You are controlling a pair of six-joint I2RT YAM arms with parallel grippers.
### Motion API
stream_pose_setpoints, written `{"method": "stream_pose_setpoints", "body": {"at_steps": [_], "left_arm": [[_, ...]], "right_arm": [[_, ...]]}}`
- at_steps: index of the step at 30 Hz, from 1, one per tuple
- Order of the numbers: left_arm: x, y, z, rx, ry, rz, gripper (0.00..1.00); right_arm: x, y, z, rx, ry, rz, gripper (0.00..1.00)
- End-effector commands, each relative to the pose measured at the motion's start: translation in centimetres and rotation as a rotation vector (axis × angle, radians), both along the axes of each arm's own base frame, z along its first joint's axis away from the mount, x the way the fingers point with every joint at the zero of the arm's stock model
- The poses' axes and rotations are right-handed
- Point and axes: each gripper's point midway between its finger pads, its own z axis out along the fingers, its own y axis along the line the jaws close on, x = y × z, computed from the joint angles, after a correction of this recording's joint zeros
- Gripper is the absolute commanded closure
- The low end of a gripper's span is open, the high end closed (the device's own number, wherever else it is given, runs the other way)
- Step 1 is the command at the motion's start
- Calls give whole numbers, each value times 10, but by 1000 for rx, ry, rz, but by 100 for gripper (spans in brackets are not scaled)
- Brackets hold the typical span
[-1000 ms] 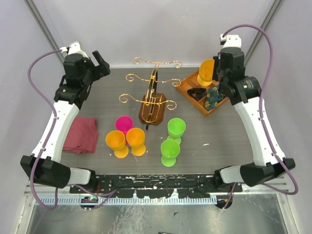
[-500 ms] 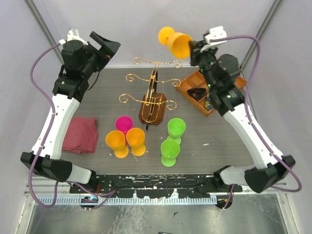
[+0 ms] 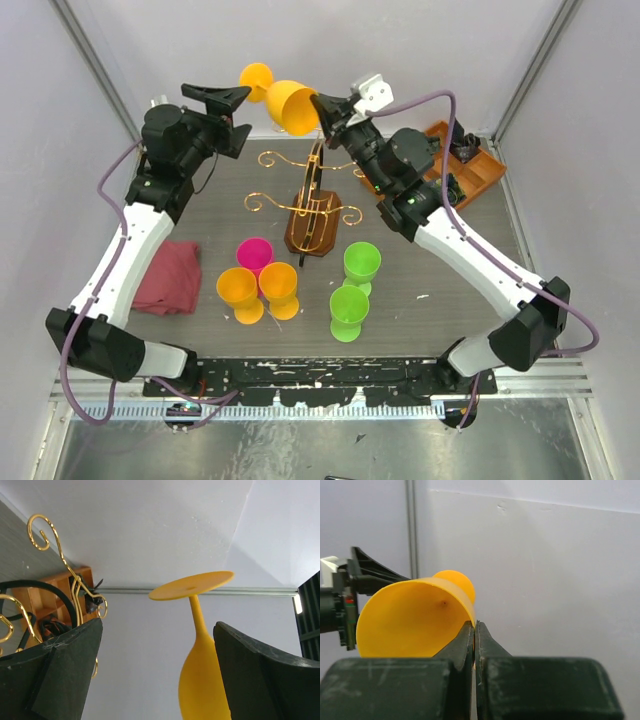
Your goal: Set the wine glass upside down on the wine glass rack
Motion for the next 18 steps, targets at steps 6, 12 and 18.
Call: {"method": "stream_pose_setpoints", "body": {"at_steps": [6, 12, 18], "left_arm": [[-6, -2, 14, -164, -37, -2, 7], [-5, -5, 11, -182, -25, -21, 20], [-5, -11, 5, -219, -1, -48, 48]], "right_arm": [[-21, 29, 24, 22, -97, 44, 99], [-22, 35, 11, 10, -72, 49, 99], [-21, 35, 6, 13, -56, 30, 99]]}}
